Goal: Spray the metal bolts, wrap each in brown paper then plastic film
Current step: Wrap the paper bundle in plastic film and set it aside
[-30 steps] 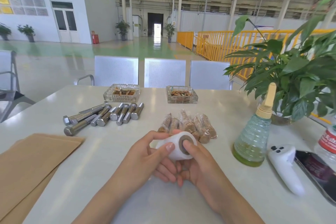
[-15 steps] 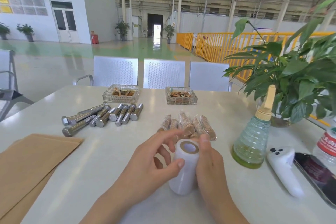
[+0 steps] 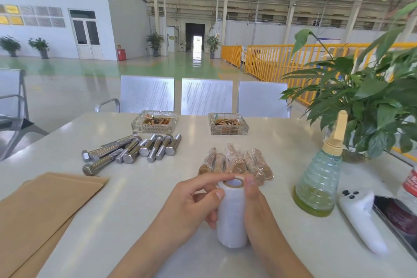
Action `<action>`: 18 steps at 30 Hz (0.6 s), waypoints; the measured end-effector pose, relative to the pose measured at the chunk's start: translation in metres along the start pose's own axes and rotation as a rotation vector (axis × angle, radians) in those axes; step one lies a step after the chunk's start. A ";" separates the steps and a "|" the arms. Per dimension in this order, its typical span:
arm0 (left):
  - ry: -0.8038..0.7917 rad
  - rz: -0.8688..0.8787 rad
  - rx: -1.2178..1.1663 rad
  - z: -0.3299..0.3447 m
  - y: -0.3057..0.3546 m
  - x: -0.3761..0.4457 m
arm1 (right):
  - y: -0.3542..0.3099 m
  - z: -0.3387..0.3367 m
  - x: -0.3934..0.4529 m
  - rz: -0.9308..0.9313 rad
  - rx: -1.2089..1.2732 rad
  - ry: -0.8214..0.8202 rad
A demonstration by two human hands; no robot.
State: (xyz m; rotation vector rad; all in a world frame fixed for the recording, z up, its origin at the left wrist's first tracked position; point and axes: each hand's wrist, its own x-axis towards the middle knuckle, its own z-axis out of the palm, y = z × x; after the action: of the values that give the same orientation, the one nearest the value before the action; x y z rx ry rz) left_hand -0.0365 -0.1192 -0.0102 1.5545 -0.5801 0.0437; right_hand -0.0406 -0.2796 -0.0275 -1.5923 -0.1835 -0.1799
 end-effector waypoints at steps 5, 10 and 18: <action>-0.010 -0.037 -0.066 0.004 0.002 0.001 | -0.001 -0.006 0.000 0.001 0.047 -0.039; -0.046 -0.068 -0.122 0.005 0.002 0.000 | -0.006 -0.005 0.002 0.053 0.101 0.014; -0.046 -0.068 -0.103 0.006 0.001 0.002 | 0.000 -0.007 0.002 0.088 0.043 -0.010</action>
State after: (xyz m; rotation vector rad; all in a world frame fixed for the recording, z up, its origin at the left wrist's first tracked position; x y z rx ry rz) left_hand -0.0368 -0.1259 -0.0089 1.4772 -0.5572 -0.0723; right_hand -0.0392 -0.2866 -0.0266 -1.5551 -0.1237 -0.0992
